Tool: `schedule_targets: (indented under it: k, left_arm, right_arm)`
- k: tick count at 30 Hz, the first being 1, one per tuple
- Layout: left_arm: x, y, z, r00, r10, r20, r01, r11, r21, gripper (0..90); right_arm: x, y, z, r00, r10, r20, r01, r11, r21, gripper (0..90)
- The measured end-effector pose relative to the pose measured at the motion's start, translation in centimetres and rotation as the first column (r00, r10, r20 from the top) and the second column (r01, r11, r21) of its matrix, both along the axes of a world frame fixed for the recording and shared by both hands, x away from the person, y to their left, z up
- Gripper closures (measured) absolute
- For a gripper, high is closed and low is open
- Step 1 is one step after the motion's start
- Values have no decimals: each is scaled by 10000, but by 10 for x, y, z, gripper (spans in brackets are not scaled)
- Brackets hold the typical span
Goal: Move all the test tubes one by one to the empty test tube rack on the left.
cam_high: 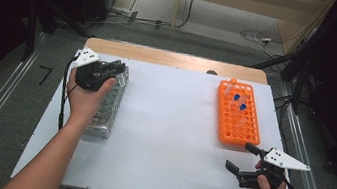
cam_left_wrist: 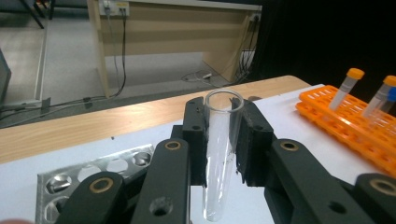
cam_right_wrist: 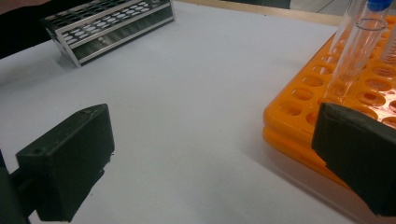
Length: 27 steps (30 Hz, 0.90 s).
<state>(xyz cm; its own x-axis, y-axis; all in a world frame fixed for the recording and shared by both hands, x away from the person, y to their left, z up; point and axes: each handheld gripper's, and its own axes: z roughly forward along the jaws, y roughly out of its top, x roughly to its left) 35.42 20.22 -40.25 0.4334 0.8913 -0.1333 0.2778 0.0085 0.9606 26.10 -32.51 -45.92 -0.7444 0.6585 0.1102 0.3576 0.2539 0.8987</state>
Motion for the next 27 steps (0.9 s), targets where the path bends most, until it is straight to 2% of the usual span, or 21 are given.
schedule_targets:
  k: [8,11,14,17,19,23,24,27]
  left_arm:
    - [31,5,-2,9984,545,-112,-546,9985,-72,764]
    - [37,6,-2,9970,777,-71,-778,9969,-136,763]
    - [45,7,-4,9949,1007,-43,-1007,9949,-5,764]
    - [55,10,-7,9934,1129,-188,-1133,9934,-170,764]
    - [64,13,-12,9900,1361,-368,-1380,9890,-534,764]
    - [71,15,-15,9863,1576,-496,-1596,9863,-414,764]
    - [75,16,-17,9833,1729,-563,-1750,9840,-334,764]
    - [77,17,-18,9827,1735,-642,-1766,9832,-471,764]
  right_arm:
    - [0,1,-1,10000,39,-26,-39,10000,-13,0]
    - [1,1,-2,10000,48,-27,-48,10000,-32,0]
    - [1,1,-2,10000,61,-37,-61,10000,-43,0]
    - [2,1,-2,9999,126,-92,-126,9999,-12,0]
    - [2,1,-3,9997,212,-112,-212,9998,23,0]
    - [2,1,-2,9997,215,-129,-214,9998,33,0]
    - [2,1,-3,9997,217,-133,-216,9998,37,0]
    - [2,1,-3,9996,271,-121,-271,9996,45,0]
